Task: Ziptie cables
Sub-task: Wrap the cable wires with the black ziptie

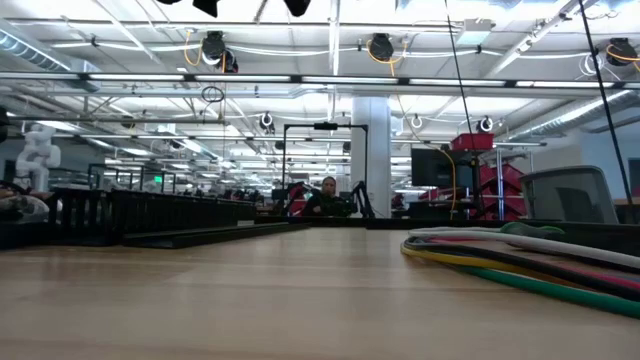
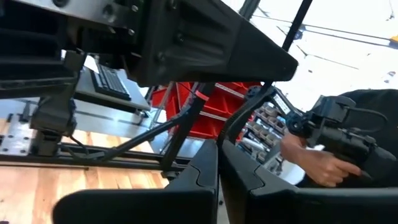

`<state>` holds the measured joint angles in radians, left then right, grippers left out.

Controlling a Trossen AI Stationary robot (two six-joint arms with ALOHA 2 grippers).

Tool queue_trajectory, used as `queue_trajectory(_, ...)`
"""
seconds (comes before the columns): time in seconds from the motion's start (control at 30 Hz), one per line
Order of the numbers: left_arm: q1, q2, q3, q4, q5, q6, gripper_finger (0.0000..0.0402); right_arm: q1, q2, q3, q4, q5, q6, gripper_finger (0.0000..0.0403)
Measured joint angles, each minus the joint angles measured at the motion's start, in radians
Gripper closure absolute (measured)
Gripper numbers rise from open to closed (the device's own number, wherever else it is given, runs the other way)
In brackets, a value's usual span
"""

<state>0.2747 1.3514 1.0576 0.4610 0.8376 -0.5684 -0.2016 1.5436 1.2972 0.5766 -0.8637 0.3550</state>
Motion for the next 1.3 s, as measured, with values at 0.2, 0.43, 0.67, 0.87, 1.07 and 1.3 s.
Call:
queue_trajectory(0.2, -0.009, 0.0, 0.0, -0.03, 0.037, 0.08, 0.0389, 0.0, 0.0, 0.0, -0.003, 0.0, 0.0, 0.0403)
queue_trajectory(0.43, -0.016, 0.0, 0.0, -0.053, 0.04, 0.107, 0.04, -0.001, 0.0, 0.0, -0.005, 0.001, -0.004, 0.0403)
queue_trajectory(0.67, -0.016, 0.0, 0.0, -0.049, 0.049, 0.103, 0.04, -0.001, 0.0, 0.0, -0.006, 0.01, 0.012, 0.0398)
queue_trajectory(0.87, -0.036, 0.0, 0.0, 0.005, 0.088, 0.014, 0.0401, -0.009, 0.0, 0.0, -0.017, 0.096, 0.042, 0.0355)
queue_trajectory(1.07, -0.053, 0.0, 0.0, 0.008, 0.133, -0.04, 0.0401, -0.027, 0.0, 0.0, -0.015, 0.079, 0.059, 0.0289)
queue_trajectory(1.3, -0.054, 0.0, 0.0, 0.152, 0.183, -0.158, 0.0401, -0.026, 0.0, 0.0, -0.011, -0.033, 0.026, 0.0258)
